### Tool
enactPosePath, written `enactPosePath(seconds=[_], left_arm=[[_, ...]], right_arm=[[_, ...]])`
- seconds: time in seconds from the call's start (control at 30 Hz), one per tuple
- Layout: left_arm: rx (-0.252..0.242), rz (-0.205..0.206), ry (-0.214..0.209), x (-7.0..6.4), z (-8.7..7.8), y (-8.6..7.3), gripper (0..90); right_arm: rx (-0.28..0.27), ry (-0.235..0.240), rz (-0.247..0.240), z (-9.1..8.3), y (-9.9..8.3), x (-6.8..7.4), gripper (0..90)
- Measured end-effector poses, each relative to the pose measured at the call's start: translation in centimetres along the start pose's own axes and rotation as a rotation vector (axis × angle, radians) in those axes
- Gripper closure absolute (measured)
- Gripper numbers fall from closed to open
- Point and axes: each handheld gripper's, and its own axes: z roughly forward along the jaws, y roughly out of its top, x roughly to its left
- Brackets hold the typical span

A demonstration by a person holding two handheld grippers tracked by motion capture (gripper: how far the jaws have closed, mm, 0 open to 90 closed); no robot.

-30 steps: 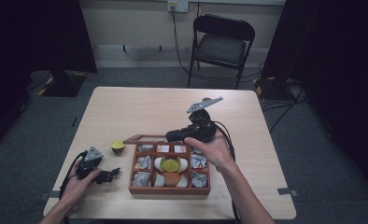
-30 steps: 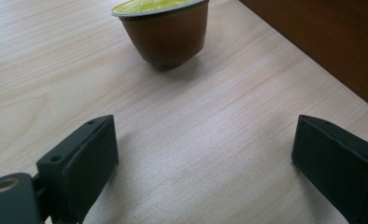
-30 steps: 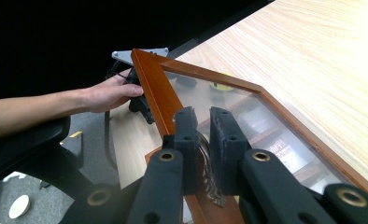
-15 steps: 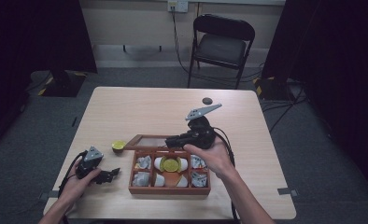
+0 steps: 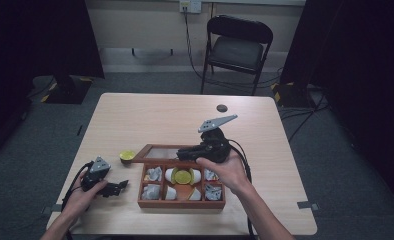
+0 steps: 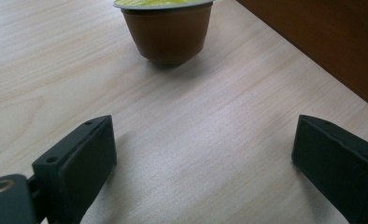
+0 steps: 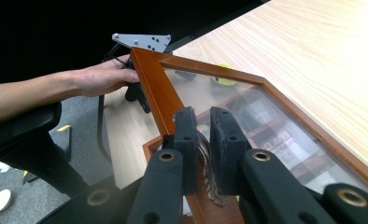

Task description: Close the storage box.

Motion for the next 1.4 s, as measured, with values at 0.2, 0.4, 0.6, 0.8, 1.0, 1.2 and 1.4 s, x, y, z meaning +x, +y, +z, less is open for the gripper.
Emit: enactPosePath(seconds=[0.2, 0.4, 0.6, 0.8, 1.0, 1.2, 1.4], left_arm=[[-0.002, 0.0, 0.001, 0.0, 0.0, 0.0, 5.8], [0.0, -0.003, -0.005, 0.0, 0.1, 0.0, 5.1], [0.005, 0.005, -0.009, -0.1, 0.1, 0.0, 3.8], [0.01, 0.013, -0.013, 0.0, 0.1, 0.1, 2.1], [0.006, 0.006, -0.014, -0.1, 0.1, 0.1, 2.1], [0.011, 0.012, -0.014, 0.0, 0.1, 0.1, 2.1], [0.011, 0.012, -0.014, 0.0, 0.1, 0.1, 2.1]], right_arm=[[0.013, 0.012, -0.01, 0.1, -0.3, 0.1, 81.9], [0.035, 0.006, -0.016, 0.3, -0.7, 0.5, 81.9], [0.048, 0.019, -0.013, 0.6, -1.2, 0.6, 81.8], [0.074, 0.02, -0.02, 1.0, -1.9, 1.0, 81.8], [0.1, 0.021, -0.028, 1.3, -2.5, 1.3, 81.7], [0.094, 0.003, -0.053, 1.5, -3.2, 1.7, 81.7], [0.11, 0.015, -0.059, 2.0, -4.1, 1.8, 81.7]])
